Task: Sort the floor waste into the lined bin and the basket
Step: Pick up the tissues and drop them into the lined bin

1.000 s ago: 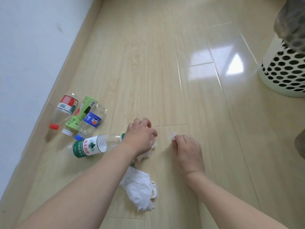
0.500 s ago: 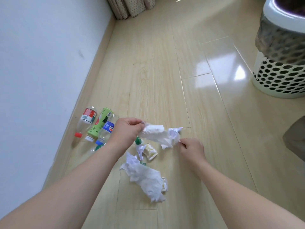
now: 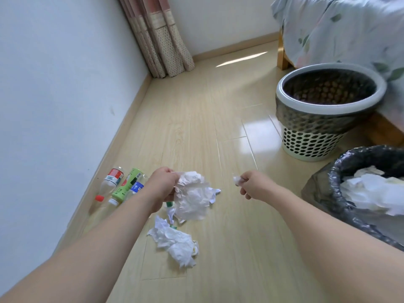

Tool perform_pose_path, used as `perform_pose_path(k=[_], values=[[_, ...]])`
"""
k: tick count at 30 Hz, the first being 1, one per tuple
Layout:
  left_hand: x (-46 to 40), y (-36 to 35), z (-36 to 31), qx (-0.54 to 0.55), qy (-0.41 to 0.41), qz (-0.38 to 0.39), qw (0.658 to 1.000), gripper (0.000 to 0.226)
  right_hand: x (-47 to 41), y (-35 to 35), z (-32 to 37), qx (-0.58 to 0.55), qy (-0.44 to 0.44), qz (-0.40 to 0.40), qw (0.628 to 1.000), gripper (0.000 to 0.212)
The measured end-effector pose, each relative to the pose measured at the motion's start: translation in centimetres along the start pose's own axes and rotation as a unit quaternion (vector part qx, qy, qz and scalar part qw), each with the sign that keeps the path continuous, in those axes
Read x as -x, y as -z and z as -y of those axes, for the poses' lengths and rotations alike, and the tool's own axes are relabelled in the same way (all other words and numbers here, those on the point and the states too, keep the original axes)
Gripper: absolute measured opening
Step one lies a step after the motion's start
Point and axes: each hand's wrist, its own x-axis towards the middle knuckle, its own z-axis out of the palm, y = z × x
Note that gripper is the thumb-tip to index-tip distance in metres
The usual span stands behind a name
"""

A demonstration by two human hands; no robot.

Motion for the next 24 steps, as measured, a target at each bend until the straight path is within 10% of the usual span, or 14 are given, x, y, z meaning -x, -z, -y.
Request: perform_pose_path(k=[5, 13, 24], values=[[2.1, -2.5, -3.5, -0.035, -0.071, 0.011, 0.997, 0.008, 4.9, 7.7, 0.5, 0.022, 0.009, -0.095, 0.995, 0.020], [8.4, -13.0, -12.8, 0.210, -0.121, 0.181, 0.953, 0.011, 13.6, 18.5, -3.4, 0.070, -0.031, -0.226, 0.971, 0.025], [13.0, -32.0, -14.8, -0.098, -0.360, 0.180, 0.910, 0.008, 19.7, 22.5, -15.7, 0.135, -0.185, -0.203, 0.952, 0.018]])
